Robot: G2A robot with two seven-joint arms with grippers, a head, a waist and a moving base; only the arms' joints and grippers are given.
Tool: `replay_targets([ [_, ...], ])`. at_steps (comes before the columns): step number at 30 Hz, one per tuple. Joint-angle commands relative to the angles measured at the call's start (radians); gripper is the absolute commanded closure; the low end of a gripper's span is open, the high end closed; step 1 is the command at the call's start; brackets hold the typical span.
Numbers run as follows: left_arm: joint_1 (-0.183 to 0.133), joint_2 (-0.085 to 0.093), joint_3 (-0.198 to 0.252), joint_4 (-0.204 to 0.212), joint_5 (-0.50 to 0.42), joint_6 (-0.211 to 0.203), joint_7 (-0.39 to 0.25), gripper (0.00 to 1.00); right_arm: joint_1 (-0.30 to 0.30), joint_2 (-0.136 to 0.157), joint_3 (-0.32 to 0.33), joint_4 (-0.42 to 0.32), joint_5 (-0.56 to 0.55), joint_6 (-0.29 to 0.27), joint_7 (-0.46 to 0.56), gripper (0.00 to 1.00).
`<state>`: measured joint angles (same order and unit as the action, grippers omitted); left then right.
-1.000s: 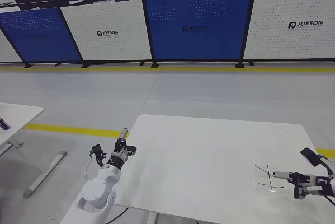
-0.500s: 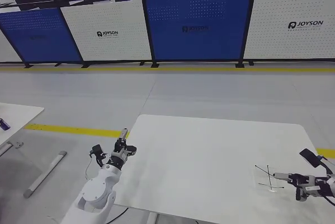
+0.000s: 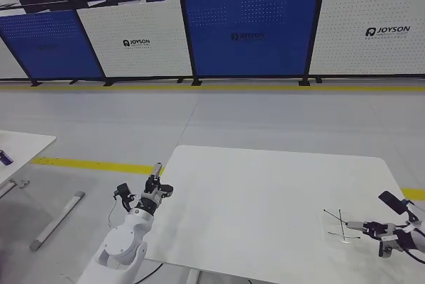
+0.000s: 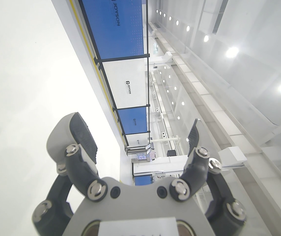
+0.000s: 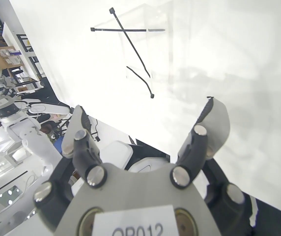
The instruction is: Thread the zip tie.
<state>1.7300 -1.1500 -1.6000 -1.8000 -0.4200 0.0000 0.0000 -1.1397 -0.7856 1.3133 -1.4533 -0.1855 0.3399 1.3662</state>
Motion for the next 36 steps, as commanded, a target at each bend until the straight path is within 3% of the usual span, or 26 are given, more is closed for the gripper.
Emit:
replay_targets([
  [1, 0.0, 0.0, 0.0, 0.0, 0.0, 0.0, 0.0, 0.0, 0.0, 0.0, 0.0, 0.0, 0.0, 0.0, 0.0, 0.0],
  [10, 0.0, 0.0, 0.0, 0.0, 0.0, 0.0, 0.0, 0.0, -0.019, 0.001, 0.009, -0.016, 0.015, -0.032, -0.039, 0.0],
  [11, 0.0, 0.0, 0.0, 0.0, 0.0, 0.0, 0.0, 0.0, -0.019, 0.002, 0.01, -0.016, 0.011, -0.028, -0.037, 0.09],
  [12, 0.0, 0.0, 0.0, 0.0, 0.0, 0.0, 0.0, 0.0, -0.019, 0.003, 0.008, -0.019, 0.003, -0.02, -0.034, 0.5],
  [17, 0.0, 0.0, 0.0, 0.0, 0.0, 0.0, 0.0, 0.0, -0.003, 0.003, -0.009, -0.006, -0.023, 0.0, -0.013, 0.61],
  [26, 0.0, 0.0, 0.0, 0.0, 0.0, 0.0, 0.0, 0.0, 0.009, 0.002, -0.012, 0.021, -0.045, 0.0, -0.001, 0.62],
  [36, 0.0, 0.0, 0.0, 0.0, 0.0, 0.0, 0.0, 0.0, 0.042, -0.009, -0.034, 0.055, -0.069, 0.0, 0.023, 0.7],
])
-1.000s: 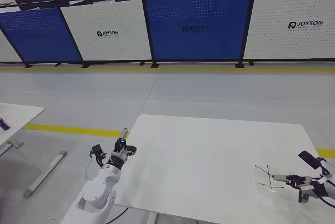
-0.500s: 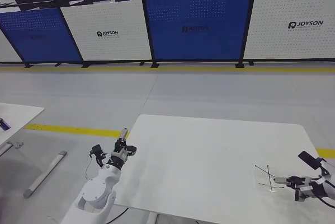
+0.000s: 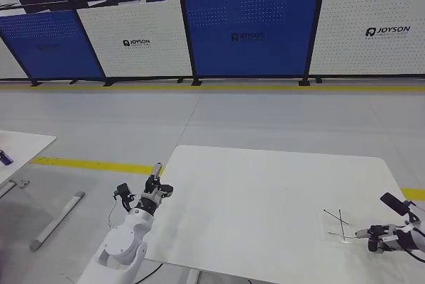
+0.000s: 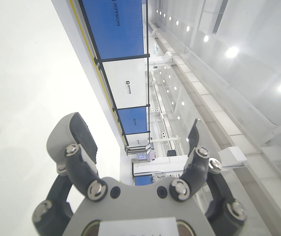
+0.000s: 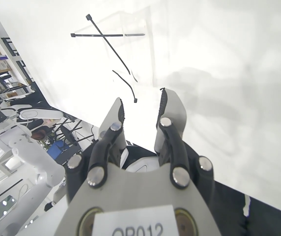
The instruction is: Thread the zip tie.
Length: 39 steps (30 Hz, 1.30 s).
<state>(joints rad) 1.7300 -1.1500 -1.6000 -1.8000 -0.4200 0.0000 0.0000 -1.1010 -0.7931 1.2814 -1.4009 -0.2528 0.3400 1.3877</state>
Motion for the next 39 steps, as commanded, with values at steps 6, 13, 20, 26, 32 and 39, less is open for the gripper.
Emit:
replay_targets([
  [6, 0.0, 0.0, 0.0, 0.0, 0.0, 0.0, 0.0, 0.0, 0.031, -0.012, -0.027, 0.03, -0.01, 0.0, 0.002, 0.73],
  [13, 0.0, 0.0, 0.0, 0.0, 0.0, 0.0, 0.0, 0.0, 0.052, -0.019, -0.049, 0.05, -0.017, 0.0, 0.002, 0.78],
  [20, 0.0, 0.0, 0.0, 0.0, 0.0, 0.0, 0.0, 0.0, 0.062, -0.022, -0.061, 0.055, -0.022, 0.0, 0.002, 0.8],
  [26, 0.0, 0.0, 0.0, 0.0, 0.0, 0.0, 0.0, 0.0, 0.061, -0.022, -0.059, 0.05, -0.018, 0.0, 0.002, 0.84],
  [32, 0.0, 0.0, 0.0, 0.0, 0.0, 0.0, 0.0, 0.0, 0.065, -0.021, -0.066, 0.052, -0.011, 0.0, 0.002, 0.92],
  [39, 0.0, 0.0, 0.0, 0.0, 0.0, 0.0, 0.0, 0.0, 0.065, -0.015, -0.059, 0.051, -0.003, 0.0, 0.002, 1.0],
])
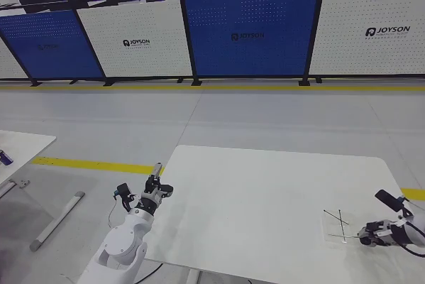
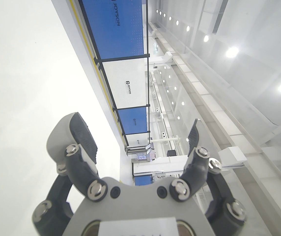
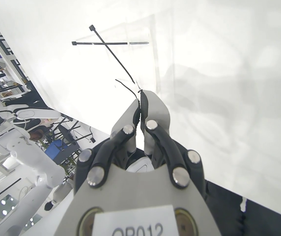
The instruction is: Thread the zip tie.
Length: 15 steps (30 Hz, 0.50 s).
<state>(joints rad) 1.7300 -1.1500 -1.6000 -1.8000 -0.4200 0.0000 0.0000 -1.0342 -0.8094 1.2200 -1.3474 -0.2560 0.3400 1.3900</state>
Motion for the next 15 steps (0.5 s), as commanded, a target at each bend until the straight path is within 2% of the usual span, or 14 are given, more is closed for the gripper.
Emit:
replay_targets([
  [1, 0.0, 0.0, 0.0, 0.0, 0.0, 0.0, 0.0, 0.0, -0.004, 0.002, 0.007, -0.005, 0.001, 0.0, 0.0, 1.0],
  [8, 0.0, 0.0, 0.0, 0.0, 0.0, 0.0, 0.0, 0.0, -0.048, 0.013, 0.077, -0.059, 0.022, 0.0, -0.016, 1.0],
  [12, 0.0, 0.0, 0.0, 0.0, 0.0, 0.0, 0.0, 0.0, -0.121, 0.026, 0.176, -0.114, 0.1, -0.003, -0.046, 1.0],
  [13, 0.0, 0.0, 0.0, 0.0, 0.0, 0.0, 0.0, 0.0, -0.143, 0.029, 0.201, -0.123, 0.124, -0.019, -0.041, 1.0],
  [15, 0.0, 0.0, 0.0, 0.0, 0.0, 0.0, 0.0, 0.0, -0.157, 0.032, 0.216, -0.126, 0.136, -0.032, -0.037, 1.0],
])
